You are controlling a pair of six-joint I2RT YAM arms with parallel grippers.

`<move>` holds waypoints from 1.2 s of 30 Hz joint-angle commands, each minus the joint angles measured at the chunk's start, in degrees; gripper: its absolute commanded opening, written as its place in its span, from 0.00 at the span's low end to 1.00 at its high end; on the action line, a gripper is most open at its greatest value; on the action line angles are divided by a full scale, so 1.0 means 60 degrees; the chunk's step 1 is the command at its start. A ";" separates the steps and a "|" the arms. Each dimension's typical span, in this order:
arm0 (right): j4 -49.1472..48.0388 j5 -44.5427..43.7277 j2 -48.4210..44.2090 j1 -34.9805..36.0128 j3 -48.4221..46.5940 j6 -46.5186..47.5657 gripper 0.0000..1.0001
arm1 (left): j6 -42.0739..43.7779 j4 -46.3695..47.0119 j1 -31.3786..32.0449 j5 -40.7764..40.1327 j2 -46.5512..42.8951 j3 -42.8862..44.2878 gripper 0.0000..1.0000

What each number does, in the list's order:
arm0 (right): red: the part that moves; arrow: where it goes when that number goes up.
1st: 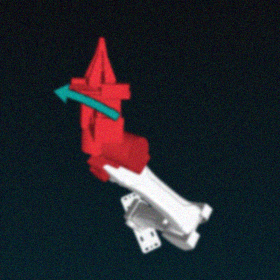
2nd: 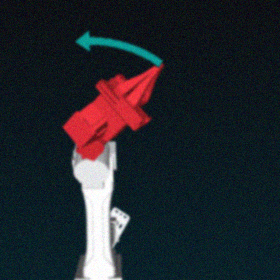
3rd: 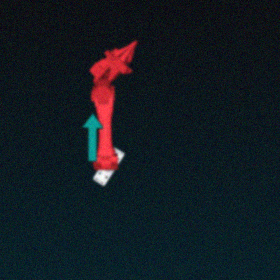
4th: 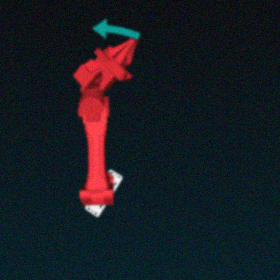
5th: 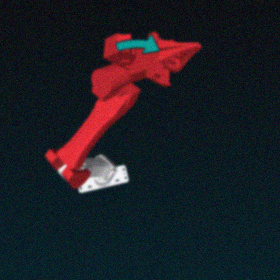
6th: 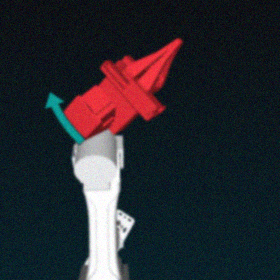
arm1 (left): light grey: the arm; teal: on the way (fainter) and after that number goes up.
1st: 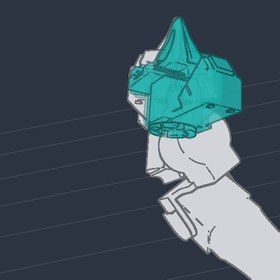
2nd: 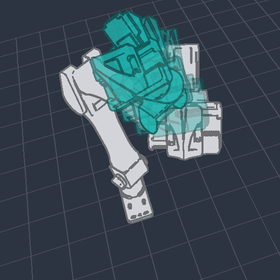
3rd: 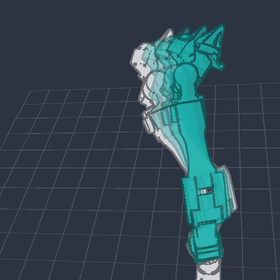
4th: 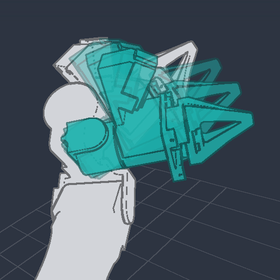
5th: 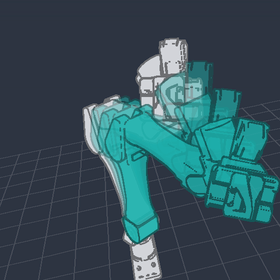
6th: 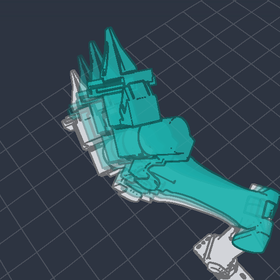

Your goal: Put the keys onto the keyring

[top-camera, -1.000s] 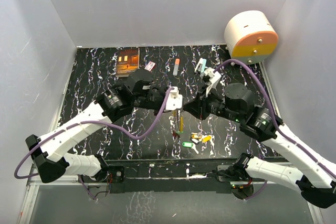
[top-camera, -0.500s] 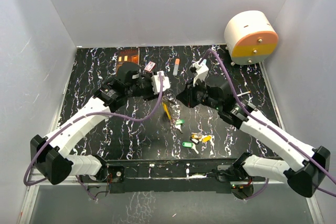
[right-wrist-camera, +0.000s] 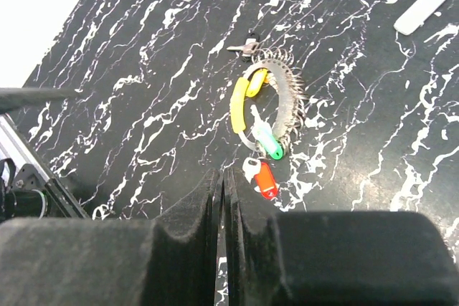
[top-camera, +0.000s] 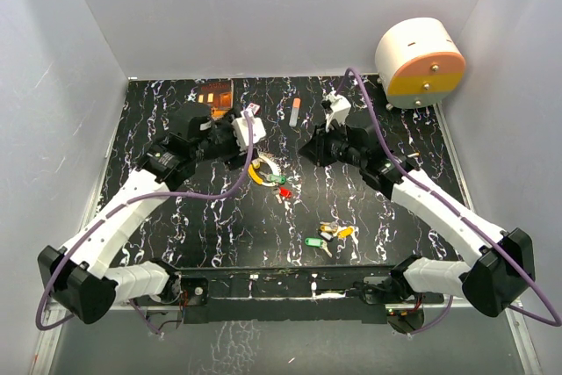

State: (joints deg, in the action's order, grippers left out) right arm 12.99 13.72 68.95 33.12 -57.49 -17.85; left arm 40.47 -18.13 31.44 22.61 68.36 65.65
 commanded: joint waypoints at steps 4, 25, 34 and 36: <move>-0.0539 0.0080 -0.0090 -0.0177 0.0408 0.0216 0.48 | -0.1622 0.0253 -0.0438 -0.2381 -0.0641 0.0880 0.85; 0.0918 -0.4104 -0.0606 -0.0147 0.0132 -0.0883 0.98 | -0.4638 0.1217 -0.1900 -0.5176 -0.1799 -0.0406 0.97; 0.1296 -0.4127 -0.0706 -0.0150 0.0199 -0.0735 0.98 | -0.4945 0.1312 -0.2374 -0.4917 -0.2013 -0.1052 0.97; 0.1451 -0.4342 -0.0671 -0.0156 0.0102 -0.0831 0.98 | -0.4979 0.1312 -0.2428 -0.4864 -0.1989 -0.1025 0.97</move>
State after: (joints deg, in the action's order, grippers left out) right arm 21.93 -9.58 66.15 32.18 -54.02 -23.16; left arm 12.23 -11.57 17.69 -7.31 58.54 59.48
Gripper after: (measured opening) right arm 0.984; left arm 0.970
